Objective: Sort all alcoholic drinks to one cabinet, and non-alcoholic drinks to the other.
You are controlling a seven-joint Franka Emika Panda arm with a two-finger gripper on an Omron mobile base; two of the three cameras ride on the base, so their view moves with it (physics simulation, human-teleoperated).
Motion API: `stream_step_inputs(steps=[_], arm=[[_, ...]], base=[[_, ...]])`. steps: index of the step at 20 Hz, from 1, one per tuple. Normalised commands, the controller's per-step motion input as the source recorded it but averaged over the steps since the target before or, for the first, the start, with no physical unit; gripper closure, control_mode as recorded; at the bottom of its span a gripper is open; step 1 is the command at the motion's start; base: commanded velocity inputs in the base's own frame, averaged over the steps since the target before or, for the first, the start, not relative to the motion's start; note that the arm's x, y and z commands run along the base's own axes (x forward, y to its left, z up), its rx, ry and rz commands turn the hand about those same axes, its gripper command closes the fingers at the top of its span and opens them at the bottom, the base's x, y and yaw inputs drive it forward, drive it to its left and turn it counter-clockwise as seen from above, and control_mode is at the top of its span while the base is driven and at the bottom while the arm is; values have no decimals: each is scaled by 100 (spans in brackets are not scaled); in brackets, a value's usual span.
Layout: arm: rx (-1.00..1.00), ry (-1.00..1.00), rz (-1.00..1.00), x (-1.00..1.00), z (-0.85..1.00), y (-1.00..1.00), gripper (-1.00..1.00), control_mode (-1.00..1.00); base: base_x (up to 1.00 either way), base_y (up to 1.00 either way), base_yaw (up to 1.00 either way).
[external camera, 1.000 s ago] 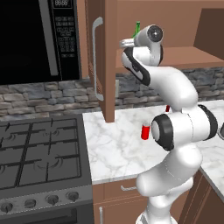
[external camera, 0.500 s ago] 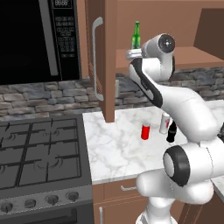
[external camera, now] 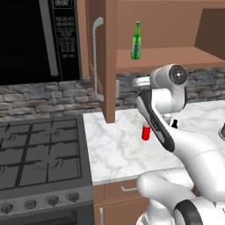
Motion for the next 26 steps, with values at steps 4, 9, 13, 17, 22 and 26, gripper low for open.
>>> stream_step_inputs(steps=[4,9,13,17,22,26], arm=[[0,18,-10,-38,-51,-36,-100,-100],[0,22,-11,-2,-47,-53,-100,-100],[0,23,-12,0,-38,-60,-100,-100],[2,22,-10,2,-38,-61,-100,-100],[1,21,-7,6,-43,-56,-100,-100],[1,17,-2,18,-43,-47,-100,-100]], base=[[0,0,0],[0,0,0],[0,0,0],[0,0,0],[0,0,0],[0,0,0]])
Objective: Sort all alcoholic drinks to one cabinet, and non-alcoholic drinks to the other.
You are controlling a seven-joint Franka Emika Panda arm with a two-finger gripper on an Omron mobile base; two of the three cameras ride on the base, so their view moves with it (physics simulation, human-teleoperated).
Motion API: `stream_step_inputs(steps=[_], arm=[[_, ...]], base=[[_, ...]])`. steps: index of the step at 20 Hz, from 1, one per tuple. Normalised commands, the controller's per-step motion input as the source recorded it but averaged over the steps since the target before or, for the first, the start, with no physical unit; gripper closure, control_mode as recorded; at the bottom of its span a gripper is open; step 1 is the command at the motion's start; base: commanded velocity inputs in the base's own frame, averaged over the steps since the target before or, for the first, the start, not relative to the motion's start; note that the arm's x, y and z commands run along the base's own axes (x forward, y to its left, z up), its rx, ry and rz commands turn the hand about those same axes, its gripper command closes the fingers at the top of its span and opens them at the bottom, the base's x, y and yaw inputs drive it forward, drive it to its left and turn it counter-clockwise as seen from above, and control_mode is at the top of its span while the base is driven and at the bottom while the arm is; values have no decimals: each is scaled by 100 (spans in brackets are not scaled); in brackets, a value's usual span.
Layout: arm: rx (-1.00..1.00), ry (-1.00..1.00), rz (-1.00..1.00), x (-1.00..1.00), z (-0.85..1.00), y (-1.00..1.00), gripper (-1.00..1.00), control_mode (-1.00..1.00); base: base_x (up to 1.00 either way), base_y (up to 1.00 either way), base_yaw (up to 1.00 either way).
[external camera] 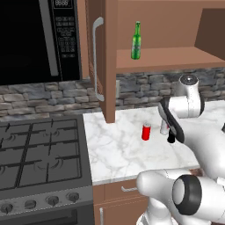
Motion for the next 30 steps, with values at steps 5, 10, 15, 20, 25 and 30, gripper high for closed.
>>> stream_step_inputs(steps=[5,10,15,20,25,30], arm=[[0,12,0,33,-45,-22,-100,-100],[0,3,0,30,-34,0,-100,-100],[0,0,0,35,-19,0,-100,-100],[0,1,0,30,-16,0,-100,-100],[0,0,0,14,-17,0,-100,-100],[0,0,0,7,-14,-1,-100,-100]], base=[[0,0,0],[0,0,0],[0,0,0],[0,0,0],[0,0,0],[0,0,0]])
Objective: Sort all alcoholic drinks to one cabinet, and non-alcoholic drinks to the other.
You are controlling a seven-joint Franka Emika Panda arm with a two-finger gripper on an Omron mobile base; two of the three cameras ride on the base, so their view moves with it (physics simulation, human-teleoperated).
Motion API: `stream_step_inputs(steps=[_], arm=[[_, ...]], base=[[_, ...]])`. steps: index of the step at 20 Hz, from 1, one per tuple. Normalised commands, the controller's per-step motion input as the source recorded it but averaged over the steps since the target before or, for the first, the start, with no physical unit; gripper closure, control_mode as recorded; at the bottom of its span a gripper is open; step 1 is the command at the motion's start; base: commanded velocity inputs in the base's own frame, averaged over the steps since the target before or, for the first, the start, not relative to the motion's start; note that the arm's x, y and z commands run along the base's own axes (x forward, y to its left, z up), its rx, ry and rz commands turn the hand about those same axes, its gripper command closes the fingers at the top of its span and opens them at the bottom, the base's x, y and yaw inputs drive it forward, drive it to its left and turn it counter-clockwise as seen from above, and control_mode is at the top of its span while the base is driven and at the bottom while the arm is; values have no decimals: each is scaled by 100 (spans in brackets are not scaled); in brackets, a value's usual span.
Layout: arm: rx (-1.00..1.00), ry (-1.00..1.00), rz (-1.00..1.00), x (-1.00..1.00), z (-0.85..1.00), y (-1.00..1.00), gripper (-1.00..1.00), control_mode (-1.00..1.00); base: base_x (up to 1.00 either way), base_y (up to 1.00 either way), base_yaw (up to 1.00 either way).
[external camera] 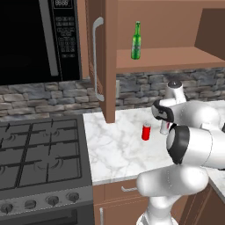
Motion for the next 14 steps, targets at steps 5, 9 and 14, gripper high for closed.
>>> stream_step_inputs(steps=[5,9,14], arm=[[0,0,0,8,-9,-5,-100,-100],[0,0,0,21,-11,-3,-100,-100],[0,0,0,21,-9,-3,-100,-100]], base=[[0,0,0],[0,0,0],[0,0,0]])
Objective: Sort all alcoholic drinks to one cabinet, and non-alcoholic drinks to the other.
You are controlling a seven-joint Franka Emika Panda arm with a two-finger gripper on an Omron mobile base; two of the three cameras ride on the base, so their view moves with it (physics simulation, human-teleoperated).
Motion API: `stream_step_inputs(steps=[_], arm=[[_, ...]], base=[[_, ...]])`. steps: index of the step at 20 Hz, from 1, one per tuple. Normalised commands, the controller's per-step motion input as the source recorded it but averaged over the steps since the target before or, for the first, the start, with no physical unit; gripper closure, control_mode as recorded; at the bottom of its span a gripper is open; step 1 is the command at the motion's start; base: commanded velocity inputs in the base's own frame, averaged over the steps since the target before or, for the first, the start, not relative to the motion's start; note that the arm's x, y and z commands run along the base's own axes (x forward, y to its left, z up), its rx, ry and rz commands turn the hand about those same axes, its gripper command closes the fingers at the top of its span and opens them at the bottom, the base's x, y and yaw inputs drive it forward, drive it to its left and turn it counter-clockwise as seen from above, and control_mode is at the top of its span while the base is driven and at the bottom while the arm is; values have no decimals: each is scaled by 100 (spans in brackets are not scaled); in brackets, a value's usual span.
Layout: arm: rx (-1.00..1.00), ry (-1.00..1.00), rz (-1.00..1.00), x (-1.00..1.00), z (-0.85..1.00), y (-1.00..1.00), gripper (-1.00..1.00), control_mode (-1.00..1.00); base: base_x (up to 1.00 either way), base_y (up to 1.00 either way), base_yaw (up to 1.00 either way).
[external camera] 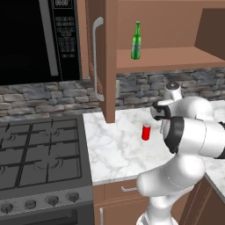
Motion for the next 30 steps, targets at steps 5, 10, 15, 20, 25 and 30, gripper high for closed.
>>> stream_step_inputs(steps=[5,10,15,20,25,30], arm=[[0,0,0,22,-5,-2,-100,-100],[0,0,0,11,-6,-4,-100,-100],[1,0,0,11,-10,-5,-100,-100],[2,0,0,2,-13,-6,-100,-100],[2,0,0,0,-11,-3,100,-100],[3,0,0,0,-1,0,100,-100]], base=[[0,0,0],[0,0,0],[0,0,0],[0,0,0],[0,0,0],[0,0,0]])
